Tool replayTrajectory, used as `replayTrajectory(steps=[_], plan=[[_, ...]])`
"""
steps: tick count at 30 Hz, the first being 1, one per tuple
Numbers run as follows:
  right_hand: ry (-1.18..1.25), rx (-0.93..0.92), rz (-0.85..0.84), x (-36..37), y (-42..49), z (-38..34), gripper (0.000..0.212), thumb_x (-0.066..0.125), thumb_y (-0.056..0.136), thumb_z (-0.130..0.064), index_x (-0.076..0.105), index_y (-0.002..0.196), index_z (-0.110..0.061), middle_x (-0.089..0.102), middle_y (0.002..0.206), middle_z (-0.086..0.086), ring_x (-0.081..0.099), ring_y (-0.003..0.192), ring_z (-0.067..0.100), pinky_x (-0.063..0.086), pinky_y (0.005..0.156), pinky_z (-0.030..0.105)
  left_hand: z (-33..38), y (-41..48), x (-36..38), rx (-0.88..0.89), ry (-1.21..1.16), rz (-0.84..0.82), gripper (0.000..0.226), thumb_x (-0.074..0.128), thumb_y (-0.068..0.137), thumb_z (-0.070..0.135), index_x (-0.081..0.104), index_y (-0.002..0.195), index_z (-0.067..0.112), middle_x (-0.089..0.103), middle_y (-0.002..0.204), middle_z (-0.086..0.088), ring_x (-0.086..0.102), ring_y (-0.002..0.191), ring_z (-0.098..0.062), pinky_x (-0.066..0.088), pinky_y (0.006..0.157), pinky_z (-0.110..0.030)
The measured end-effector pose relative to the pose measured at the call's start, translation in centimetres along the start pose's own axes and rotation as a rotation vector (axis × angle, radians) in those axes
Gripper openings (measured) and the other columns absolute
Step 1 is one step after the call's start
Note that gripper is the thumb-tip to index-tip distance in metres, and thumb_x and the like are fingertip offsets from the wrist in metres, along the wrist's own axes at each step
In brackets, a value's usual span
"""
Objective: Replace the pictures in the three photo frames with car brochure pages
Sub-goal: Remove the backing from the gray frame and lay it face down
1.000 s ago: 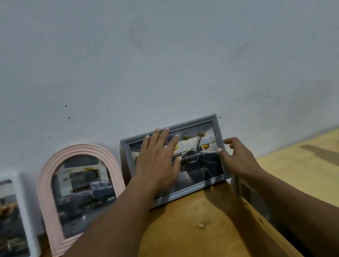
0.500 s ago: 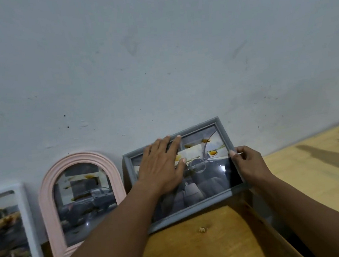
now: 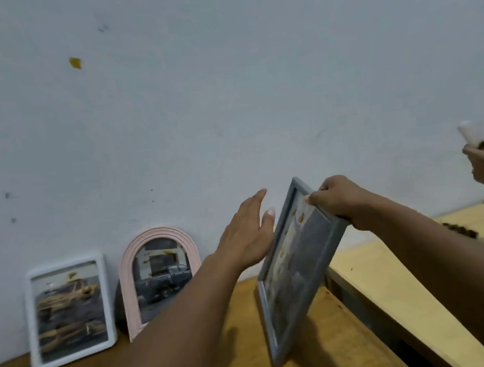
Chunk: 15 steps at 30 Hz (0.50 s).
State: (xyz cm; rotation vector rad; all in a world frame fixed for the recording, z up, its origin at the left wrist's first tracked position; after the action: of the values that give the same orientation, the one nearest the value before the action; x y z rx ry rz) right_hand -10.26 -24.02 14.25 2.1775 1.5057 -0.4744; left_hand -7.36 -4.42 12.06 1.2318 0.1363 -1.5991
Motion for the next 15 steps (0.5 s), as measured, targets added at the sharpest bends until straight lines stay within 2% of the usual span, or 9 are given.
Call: replayTrajectory(steps=[3, 7, 9, 12, 15], plan=[[-0.056, 0.023, -0.054, 1.7, -2.1, -3.1, 0.032, 0.066, 0.093, -0.029, 0.059, 0.107, -0.001, 0.064, 0.097, 0.018, 0.066, 0.080, 0.031, 0.052, 0.048, 0.031, 0.9, -1.6, -3.6, -0.096, -0.163, 0.015, 0.051, 0.030, 0.109, 0.043, 0.025, 0.159, 0.033, 0.027, 0.165, 0.004, 0.026, 0.151, -0.018, 0.021, 0.122, -0.039], [-0.002, 0.073, -0.118, 5.6, -4.3, -6.2, 0.032, 0.063, 0.094, -0.028, 0.054, 0.113, -0.003, 0.062, 0.103, 0.018, 0.065, 0.083, 0.032, 0.052, 0.046, 0.031, -0.3, -3.3, -6.5, -0.191, -0.288, 0.017, 0.049, 0.028, 0.108, 0.047, 0.029, 0.156, 0.035, 0.028, 0.165, 0.006, 0.033, 0.148, -0.023, 0.023, 0.122, -0.044], [0.058, 0.091, -0.153, 7.6, -5.1, -7.4, 0.031, 0.057, 0.097, -0.030, 0.056, 0.112, -0.003, 0.064, 0.103, 0.019, 0.066, 0.084, 0.032, 0.054, 0.051, 0.032, -1.1, -4.2, -7.2, -0.225, -0.343, 0.024, 0.052, 0.026, 0.107, 0.050, 0.031, 0.156, 0.033, 0.030, 0.164, 0.005, 0.037, 0.146, -0.023, 0.027, 0.121, -0.049], [0.197, 0.060, -0.300, 10.7, -6.3, -8.8, 0.034, 0.051, 0.100, -0.035, 0.064, 0.107, -0.004, 0.068, 0.102, 0.018, 0.070, 0.084, 0.031, 0.062, 0.066, 0.040, -2.1, -5.8, -8.9, -0.261, -0.405, 0.076, 0.055, 0.027, 0.106, 0.056, 0.037, 0.153, 0.030, 0.036, 0.160, 0.003, 0.041, 0.142, -0.022, 0.030, 0.120, -0.049], [0.185, 0.009, -0.410, 14.0, -7.4, -9.1, 0.037, 0.050, 0.100, -0.043, 0.068, 0.106, -0.010, 0.070, 0.105, 0.013, 0.070, 0.095, 0.028, 0.061, 0.079, 0.044, -3.5, -7.4, -10.7, -0.312, -0.374, 0.113, 0.063, 0.026, 0.102, 0.062, 0.039, 0.153, 0.026, 0.038, 0.160, -0.001, 0.039, 0.145, -0.025, 0.030, 0.120, -0.051]])
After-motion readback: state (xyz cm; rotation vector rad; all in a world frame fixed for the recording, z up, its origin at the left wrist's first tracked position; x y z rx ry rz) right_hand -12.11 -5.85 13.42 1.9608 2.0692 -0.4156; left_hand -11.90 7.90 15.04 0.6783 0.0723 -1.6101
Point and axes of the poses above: each hand's wrist, its own y-axis towards the middle knuckle, its own x-axis out of the palm, z = x × y, the point moved 7 cm from there along y, towards the middle knuckle
